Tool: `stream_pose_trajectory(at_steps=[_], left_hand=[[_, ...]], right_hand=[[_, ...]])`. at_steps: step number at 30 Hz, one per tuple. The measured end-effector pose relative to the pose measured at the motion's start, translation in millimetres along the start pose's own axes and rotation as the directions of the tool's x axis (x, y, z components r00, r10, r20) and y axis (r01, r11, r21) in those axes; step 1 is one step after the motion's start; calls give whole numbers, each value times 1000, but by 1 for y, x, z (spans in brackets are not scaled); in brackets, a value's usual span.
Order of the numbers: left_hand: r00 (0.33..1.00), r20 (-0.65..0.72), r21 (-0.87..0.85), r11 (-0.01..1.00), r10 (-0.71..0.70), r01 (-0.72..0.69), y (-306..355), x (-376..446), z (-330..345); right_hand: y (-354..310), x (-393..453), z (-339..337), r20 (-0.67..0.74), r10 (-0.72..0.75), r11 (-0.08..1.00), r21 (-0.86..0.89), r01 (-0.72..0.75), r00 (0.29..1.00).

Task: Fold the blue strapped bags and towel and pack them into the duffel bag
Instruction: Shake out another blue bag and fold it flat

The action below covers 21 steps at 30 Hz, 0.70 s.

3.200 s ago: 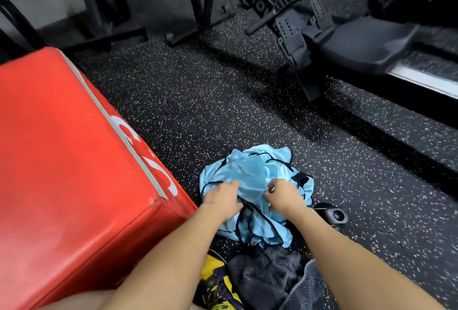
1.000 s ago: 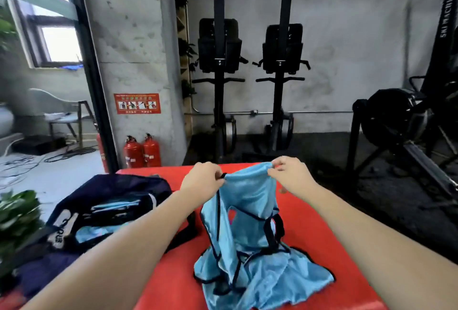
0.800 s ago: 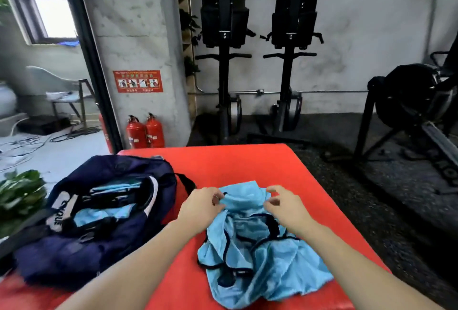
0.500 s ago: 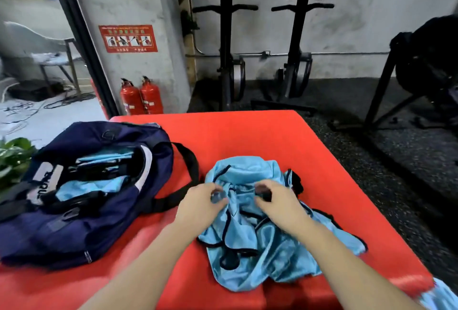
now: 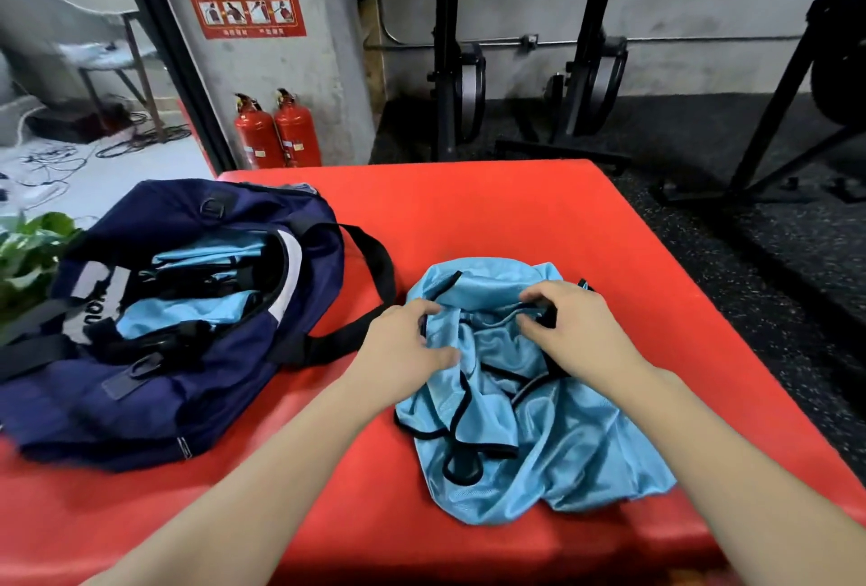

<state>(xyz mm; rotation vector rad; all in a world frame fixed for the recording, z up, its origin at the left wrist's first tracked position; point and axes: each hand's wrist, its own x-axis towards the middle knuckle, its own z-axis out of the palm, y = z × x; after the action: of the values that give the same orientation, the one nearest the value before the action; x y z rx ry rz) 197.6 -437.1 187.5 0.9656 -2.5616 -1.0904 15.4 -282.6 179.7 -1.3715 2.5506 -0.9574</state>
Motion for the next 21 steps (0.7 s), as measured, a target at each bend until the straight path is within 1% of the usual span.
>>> stream_pose_trajectory(at_steps=[4, 6, 8, 9, 11, 13, 14, 15, 16, 17, 19, 20, 21], left_hand=[[998, -36, -208, 976, 52, -58, 7, -18, 0], [995, -24, -321, 942, 96, -98, 9, -24, 2], [989, -25, -386, 911, 146, -144, 9, -28, 3], [986, -44, -397, 903, 159, -163, 9, -30, 3], [983, -100, -407, 896, 151, -179, 7, -31, 3], [983, -135, -406, 899, 123, -168, 4, -31, 1], [983, -145, -390, 906, 116, -165, 3, -30, 0], [981, -156, -359, 918, 117, -166, 1, -31, -1], [979, -166, -330, 929, 120, -170, 1, -31, -2], [977, -178, -310, 935, 121, -173, 0, -31, -3], [972, -205, -293, 940, 116, -174, -2, -35, -3], [970, -217, -284, 943, 113, -173, -4, -37, -3], [968, -220, -274, 945, 118, -178, -4, -39, -4]], right_hand=[[4, -10, -5, -44, -20, 999, -38, 18, 999], [1, -20, -8, -83, -68, 998, -16, 66, 994], [-8, -31, -10, -71, -132, 991, 18, 134, 989], [-14, -38, -10, -31, -159, 987, 20, 160, 987], [-27, -53, -6, 109, -192, 981, -14, 194, 975], [-39, -65, 4, 279, -182, 964, -141, 227, 943], [-43, -69, 10, 331, -167, 944, -217, 247, 929], [-45, -72, 17, 338, -160, 926, -273, 260, 927], [-46, -72, 22, 303, -164, 927, -279, 252, 939], [-47, -70, 24, 246, -158, 952, -219, 213, 956], [-49, -63, 24, 132, -105, 994, -3, 106, 986], [-49, -57, 22, 102, -77, 993, 103, 66, 992], [-48, -53, 18, 105, -49, 983, 180, 30, 993]])
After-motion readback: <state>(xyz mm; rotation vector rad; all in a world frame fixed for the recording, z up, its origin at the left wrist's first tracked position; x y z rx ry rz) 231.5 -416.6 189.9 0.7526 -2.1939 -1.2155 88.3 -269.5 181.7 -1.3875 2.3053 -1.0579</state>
